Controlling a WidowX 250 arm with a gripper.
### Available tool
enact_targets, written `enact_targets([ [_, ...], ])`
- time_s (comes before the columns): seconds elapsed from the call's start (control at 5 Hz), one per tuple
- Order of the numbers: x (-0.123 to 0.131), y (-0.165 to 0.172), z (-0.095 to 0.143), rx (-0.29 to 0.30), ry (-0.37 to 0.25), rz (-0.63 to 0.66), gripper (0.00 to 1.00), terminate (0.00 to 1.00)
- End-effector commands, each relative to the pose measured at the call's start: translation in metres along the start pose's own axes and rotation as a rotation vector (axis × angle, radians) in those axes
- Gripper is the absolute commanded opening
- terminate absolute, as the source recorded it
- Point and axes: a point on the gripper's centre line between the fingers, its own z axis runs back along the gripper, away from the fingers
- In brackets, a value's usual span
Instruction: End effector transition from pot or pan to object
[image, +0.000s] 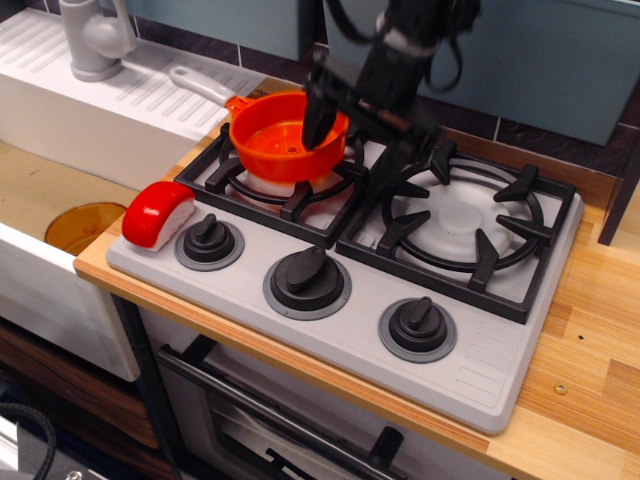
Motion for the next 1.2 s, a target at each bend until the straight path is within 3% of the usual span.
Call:
enact_targets([
  [0.0,-0.014,0.029,0.052,0.022,-0.072,0.003,1.00,0.00],
  [0.2,-0.026,0.040,0.044,0.031,-0.087,-0.010,1.00,0.00],
  [0.6,-0.046,0.079,0.001,0.043,-0.139,-0.084,1.00,0.00],
  [1.0,-0.061,0.096,-0.010,0.064,-0.145,-0.092,1.00,0.00],
])
